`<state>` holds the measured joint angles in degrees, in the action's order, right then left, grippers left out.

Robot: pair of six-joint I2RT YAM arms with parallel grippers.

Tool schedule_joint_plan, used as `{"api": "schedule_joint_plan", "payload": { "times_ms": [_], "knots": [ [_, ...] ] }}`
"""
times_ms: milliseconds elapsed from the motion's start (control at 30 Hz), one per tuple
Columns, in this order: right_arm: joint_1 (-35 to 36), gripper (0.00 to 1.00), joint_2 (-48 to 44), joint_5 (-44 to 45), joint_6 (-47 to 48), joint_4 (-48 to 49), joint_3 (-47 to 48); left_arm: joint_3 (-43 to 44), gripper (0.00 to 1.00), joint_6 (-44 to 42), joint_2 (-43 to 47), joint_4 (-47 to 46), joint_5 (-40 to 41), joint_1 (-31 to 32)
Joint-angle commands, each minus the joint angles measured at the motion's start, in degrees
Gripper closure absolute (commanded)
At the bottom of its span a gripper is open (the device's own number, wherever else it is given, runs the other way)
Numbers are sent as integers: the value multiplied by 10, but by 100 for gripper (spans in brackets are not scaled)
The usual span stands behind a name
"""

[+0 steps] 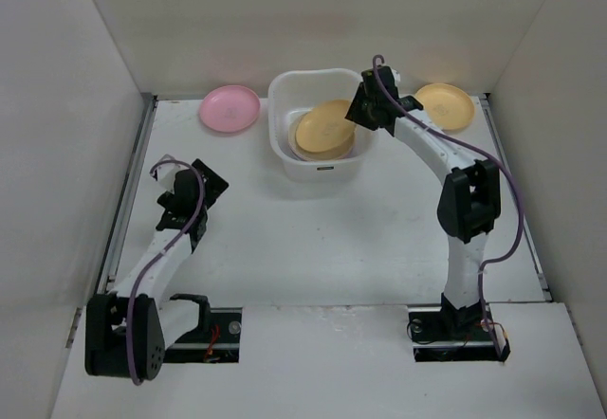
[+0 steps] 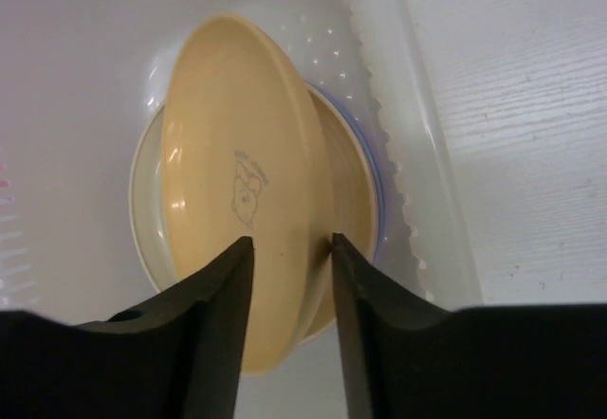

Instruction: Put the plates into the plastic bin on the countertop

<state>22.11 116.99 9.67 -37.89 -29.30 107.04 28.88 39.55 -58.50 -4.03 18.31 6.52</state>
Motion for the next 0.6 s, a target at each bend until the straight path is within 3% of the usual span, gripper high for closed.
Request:
{"api": "schedule_joint_plan", "payload": {
  "times_ms": [0,100,167,400,567],
  "knots": [
    [8,52,-29,11,24,36,0,62,0,25,-48,-94,-38,-19],
    [14,36,-48,17,34,46,-13,93,0,39,-102,-120,-56,-30],
    [22,30,-73,22,45,62,-36,112,0,52,-137,-139,-67,-38],
    [32,24,-216,24,56,149,-186,221,4,110,-296,-186,-118,-64],
    [13,24,-294,2,64,187,-295,313,14,160,-428,-202,-160,-71]
  ]
}}
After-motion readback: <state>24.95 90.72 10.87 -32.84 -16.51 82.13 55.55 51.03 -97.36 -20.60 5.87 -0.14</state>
